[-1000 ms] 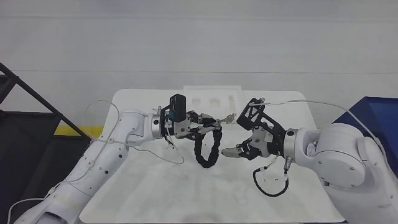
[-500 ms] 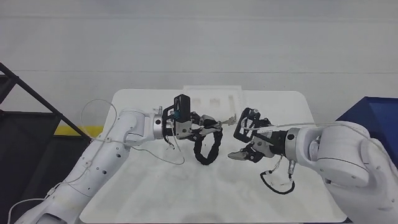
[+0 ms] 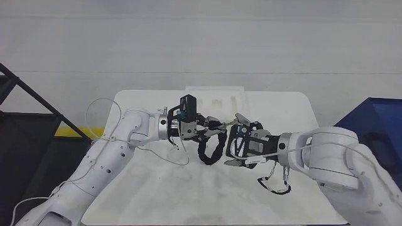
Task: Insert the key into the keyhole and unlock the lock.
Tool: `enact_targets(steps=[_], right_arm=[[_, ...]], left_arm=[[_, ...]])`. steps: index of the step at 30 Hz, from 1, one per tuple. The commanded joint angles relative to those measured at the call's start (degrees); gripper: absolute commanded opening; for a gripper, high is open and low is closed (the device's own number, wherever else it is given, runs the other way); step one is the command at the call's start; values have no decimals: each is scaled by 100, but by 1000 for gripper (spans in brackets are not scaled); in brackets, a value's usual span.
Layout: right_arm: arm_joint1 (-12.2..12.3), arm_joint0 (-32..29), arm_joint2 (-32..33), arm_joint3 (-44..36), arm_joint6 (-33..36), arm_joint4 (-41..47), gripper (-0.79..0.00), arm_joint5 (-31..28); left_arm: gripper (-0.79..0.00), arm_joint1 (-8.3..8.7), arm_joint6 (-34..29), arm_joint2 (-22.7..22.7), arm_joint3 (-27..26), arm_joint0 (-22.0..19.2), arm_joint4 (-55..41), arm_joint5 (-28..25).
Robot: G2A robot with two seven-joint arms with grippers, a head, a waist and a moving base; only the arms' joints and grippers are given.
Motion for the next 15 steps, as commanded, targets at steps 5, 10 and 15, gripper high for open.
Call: enact_targets(steps=[5, 10, 15], right_arm=[[0, 83, -150, 18, 38, 41, 0, 73], [15, 131, -187, -35, 110, 153, 0, 89], [48, 252, -95, 41, 107, 49, 0, -157]], left_arm=[[-785, -29, 32, -11, 9, -9, 72, 7], [-785, -49, 81, -29, 24, -4, 153, -9], [-785, -54, 133, -76, 48, 14, 248, -83]])
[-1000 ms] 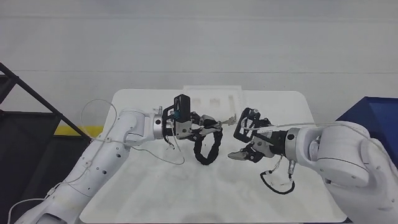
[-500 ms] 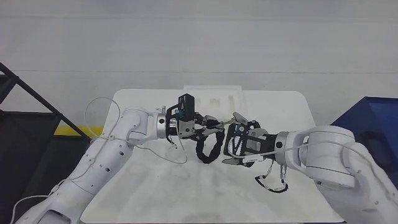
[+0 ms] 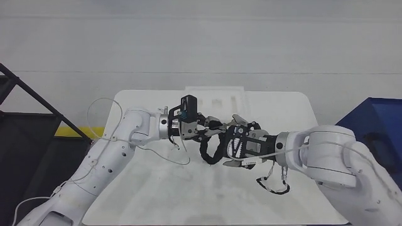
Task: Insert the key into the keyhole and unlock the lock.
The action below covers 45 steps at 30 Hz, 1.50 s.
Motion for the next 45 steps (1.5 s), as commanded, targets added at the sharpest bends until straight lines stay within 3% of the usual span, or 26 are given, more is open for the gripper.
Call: enact_targets(steps=[1, 6, 7, 8, 9, 15, 22, 25, 27, 43, 44, 45], right_arm=[[15, 50, 45, 19, -39, -57, 0, -176], [79, 163, 2, 80, -164, -313, 0, -546], [97, 188, -21, 88, -201, -386, -114, -583], [115, 211, -39, 93, -236, -453, -320, -618], [130, 227, -55, 99, -269, -493, -425, -651], [194, 270, -66, 99, -354, -739, -585, -735], [230, 218, -45, 12, -431, -1022, -613, -690], [241, 187, -40, -20, -507, -1128, -686, -676], [246, 166, -41, -28, -560, -1166, -785, -661], [265, -61, 172, 43, -547, 80, -785, 503], [266, -52, 179, 44, -516, 140, -646, 551], [266, -46, 186, 52, -499, 202, -431, 610]], left_arm=[[-785, 3, 18, -29, -1, 13, 38, -34], [-785, 15, 28, -25, -89, 48, 120, -53], [-785, 18, 24, -11, -103, 50, 120, -53], [-785, 22, 11, 6, -113, 49, 124, -53], [-785, 27, 7, 19, -118, 45, 117, -53], [-785, 61, -29, 103, -134, 3, 75, -53], [-785, 117, -45, 155, -183, -23, 30, -53], [-785, 140, -55, 183, -221, -30, 12, -53], [-785, 153, -57, 202, -233, -37, -2, -53], [-785, 211, 30, 317, -272, -101, 19, -53], [-785, 213, 42, 317, -268, -103, 28, -53], [-785, 214, 53, 318, -264, -103, 36, -53]])
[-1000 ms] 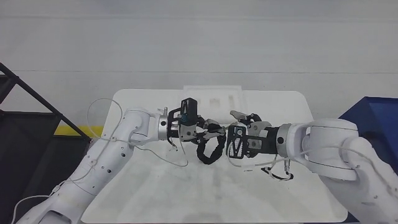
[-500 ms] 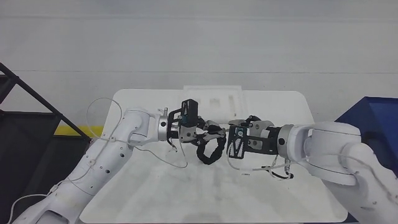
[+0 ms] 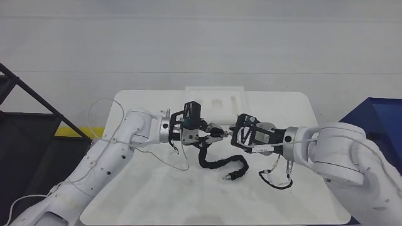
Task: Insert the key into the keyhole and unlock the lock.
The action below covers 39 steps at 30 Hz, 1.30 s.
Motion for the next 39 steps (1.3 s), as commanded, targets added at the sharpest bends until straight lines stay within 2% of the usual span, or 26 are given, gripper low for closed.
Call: enact_targets(steps=[1, 10, 17, 26, 35, 36, 37, 38, 39], right_arm=[[0, 11, 2, 14, 42, 119, 0, 88], [34, -66, 189, 59, 49, 403, 0, 246], [94, -379, 615, 23, -76, 712, 0, 463], [151, -642, 956, -11, -149, 887, 0, 473], [166, -677, 924, 96, -201, 944, 0, 409], [165, -671, 906, 116, -213, 952, 0, 403], [164, -663, 888, 140, -223, 955, 0, 396], [163, -655, 863, 169, -235, 969, 0, 384], [161, -645, 837, 203, -252, 980, 0, 371]], left_arm=[[-785, 1, 20, 4, 10, -1, 17, 0], [-785, -14, -110, -11, 153, 15, 333, 97], [-785, -80, -208, 235, 513, 138, 602, 49], [-785, -293, -362, 876, 1154, 77, 775, 0], [-785, -571, -488, 1693, 1745, -278, 748, 0], [-757, -600, -484, 1772, 1811, -316, 724, 0], [-489, -627, -482, 1845, 1871, -361, 704, 0], [-419, -652, -479, 1920, 1925, -403, 682, 0], [0, -676, -463, 1990, 1984, -439, 638, 0]])
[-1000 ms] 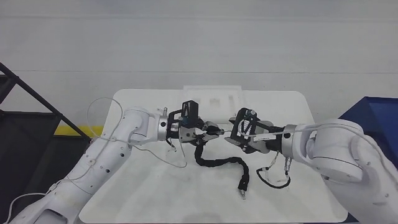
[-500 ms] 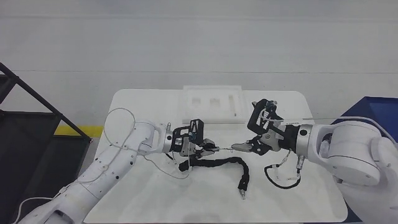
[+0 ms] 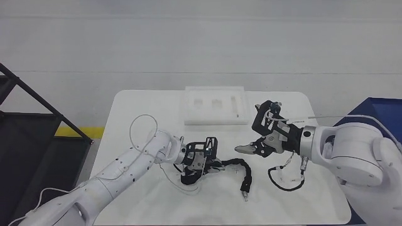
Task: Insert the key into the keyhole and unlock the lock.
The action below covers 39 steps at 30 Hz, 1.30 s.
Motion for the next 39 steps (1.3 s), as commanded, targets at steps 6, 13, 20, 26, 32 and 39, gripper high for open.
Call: enact_targets(steps=[6, 13, 20, 26, 32, 39], right_arm=[[-18, 104, -206, 326, -143, 32, 0, -195], [-48, 317, -418, 909, -378, 147, 0, -602], [-111, 878, -763, 1660, -445, 243, 0, -1170], [-217, 1642, -1140, 2413, -566, 510, 0, -1705], [-324, 2474, -1445, 2987, -563, 963, 0, -2108], [-459, 3330, -1832, 3674, -471, 1410, 0, -2359]], left_arm=[[0, -100, 239, 346, 335, -309, -391, 0], [0, 155, 1085, 60, 101, -821, -587, 0], [0, 626, 1316, -363, -406, -1272, -738, 0], [0, 905, 1230, -361, -439, -1842, -1344, 0], [0, 1078, 925, -90, -312, -2488, -2045, 0], [0, 1175, 637, 395, -70, -3058, -2635, 0]])
